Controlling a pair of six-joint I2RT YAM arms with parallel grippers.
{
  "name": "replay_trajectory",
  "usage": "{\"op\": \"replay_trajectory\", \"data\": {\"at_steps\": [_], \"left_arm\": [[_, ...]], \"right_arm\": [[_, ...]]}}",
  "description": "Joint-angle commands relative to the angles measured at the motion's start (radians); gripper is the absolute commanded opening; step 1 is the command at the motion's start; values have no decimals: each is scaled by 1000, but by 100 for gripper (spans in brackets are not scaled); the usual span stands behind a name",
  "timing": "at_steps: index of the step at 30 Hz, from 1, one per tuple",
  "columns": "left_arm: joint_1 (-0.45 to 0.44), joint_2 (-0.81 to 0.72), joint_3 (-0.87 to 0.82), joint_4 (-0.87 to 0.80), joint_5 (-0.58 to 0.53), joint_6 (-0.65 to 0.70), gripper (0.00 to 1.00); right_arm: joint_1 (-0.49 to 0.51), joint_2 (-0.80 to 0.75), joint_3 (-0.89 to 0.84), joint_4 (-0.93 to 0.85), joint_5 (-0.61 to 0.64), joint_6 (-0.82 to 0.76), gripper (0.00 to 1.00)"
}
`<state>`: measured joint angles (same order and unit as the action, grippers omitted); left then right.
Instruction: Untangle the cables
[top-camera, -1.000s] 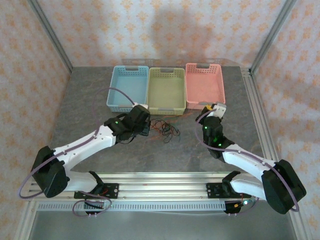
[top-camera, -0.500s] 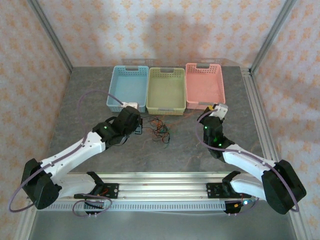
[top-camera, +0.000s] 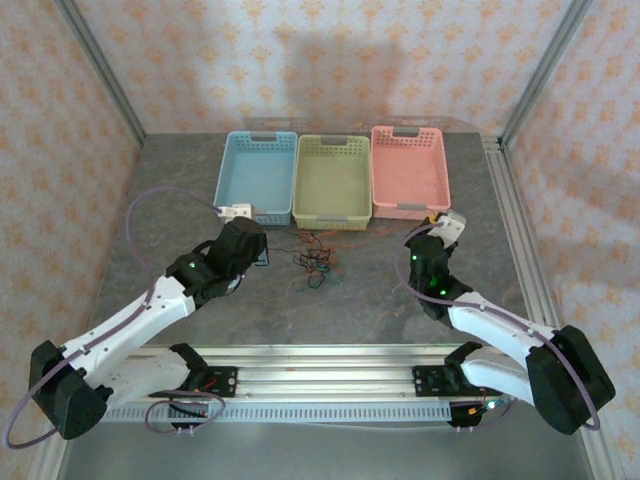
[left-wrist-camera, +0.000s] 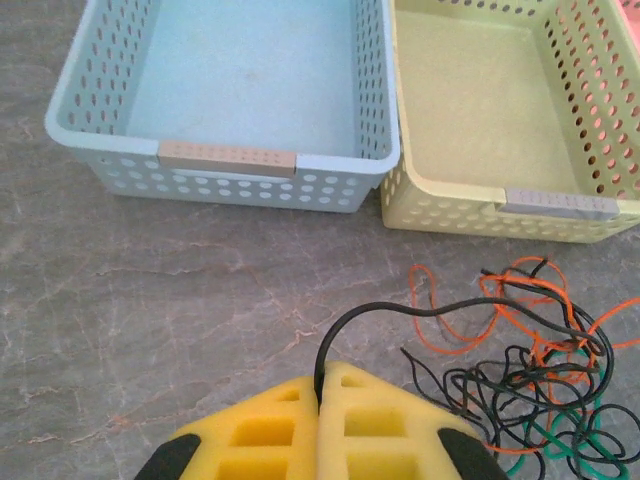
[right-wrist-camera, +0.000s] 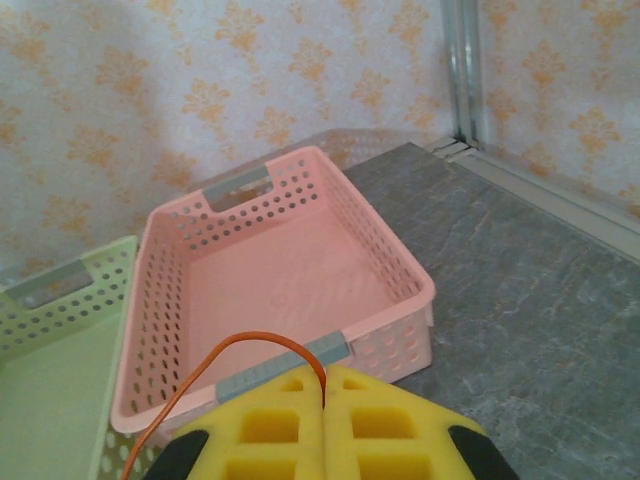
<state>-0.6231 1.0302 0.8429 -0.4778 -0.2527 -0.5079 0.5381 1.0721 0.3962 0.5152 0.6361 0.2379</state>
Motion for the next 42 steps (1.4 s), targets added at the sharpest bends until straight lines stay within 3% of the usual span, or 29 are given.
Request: {"op": "replay_trajectory", "data": {"at_steps": [1,9,19,20,23,26,32,34,37,42], "left_arm": [[15,-38,-20,3,-80,-20,0],[22,-82,-41,5,-107,-56,0],[20,131,15,85,215,12,0],[18,156,25,81,239,13,5],[13,192,43,80,263,23,46],[8,185,48,74,262,30,60],[0,229,127,38,282,43,65],[-20,313,230,-12,301,58,65],[-75,489,434,-139,240,115,65],[-89,756,688,-281,242,100,59]], "right_arm": [[-27,-3,3,-38,74,32,0],[-36,-31,-11,-42,93,58,0],[-36,3,-16,49,-129,51,0],[-36,3,-14,51,-148,52,0],[-36,6,-6,49,-173,49,0],[-36,6,-5,49,-188,51,0],[-36,-4,-5,51,-229,54,0],[-36,-9,-3,50,-243,57,0],[-37,-21,-3,43,-257,55,0],[-36,-41,-4,31,-267,54,0]]}}
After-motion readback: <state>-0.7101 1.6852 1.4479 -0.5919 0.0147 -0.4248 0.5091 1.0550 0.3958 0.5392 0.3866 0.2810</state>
